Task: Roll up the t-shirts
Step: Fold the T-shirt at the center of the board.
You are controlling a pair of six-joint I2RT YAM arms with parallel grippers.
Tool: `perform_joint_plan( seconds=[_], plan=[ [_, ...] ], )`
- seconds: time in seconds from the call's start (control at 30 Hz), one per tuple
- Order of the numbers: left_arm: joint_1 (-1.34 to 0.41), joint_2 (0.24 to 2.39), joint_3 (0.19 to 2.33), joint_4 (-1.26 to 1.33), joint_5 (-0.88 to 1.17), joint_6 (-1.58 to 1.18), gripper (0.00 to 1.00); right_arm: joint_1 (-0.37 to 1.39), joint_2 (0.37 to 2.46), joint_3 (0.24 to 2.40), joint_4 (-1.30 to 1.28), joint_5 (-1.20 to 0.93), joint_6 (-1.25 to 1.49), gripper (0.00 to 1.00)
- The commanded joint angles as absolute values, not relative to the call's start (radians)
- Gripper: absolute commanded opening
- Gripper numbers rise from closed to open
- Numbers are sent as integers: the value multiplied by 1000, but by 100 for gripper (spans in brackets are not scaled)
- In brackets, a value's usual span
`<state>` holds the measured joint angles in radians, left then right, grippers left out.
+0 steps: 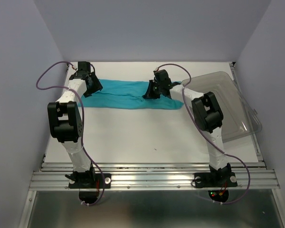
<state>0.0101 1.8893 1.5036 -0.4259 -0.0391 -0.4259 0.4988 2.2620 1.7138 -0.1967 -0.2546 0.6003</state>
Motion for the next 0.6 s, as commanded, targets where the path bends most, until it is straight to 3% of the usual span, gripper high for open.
perform_joint_plan(
  seconds=[0.0,0.3,0.57],
  plan=[
    [6,1861,1537,-439,-63,-411,69,511,2284,1798,-157,-282,624,11],
    [6,1864,1542,-451,-64,-405,69,511,2416,1977,-155,-295,666,11],
    [6,1845,1532,-448,-60,-405,69,511,2284,1928,-178,-219,609,12]
  ],
)
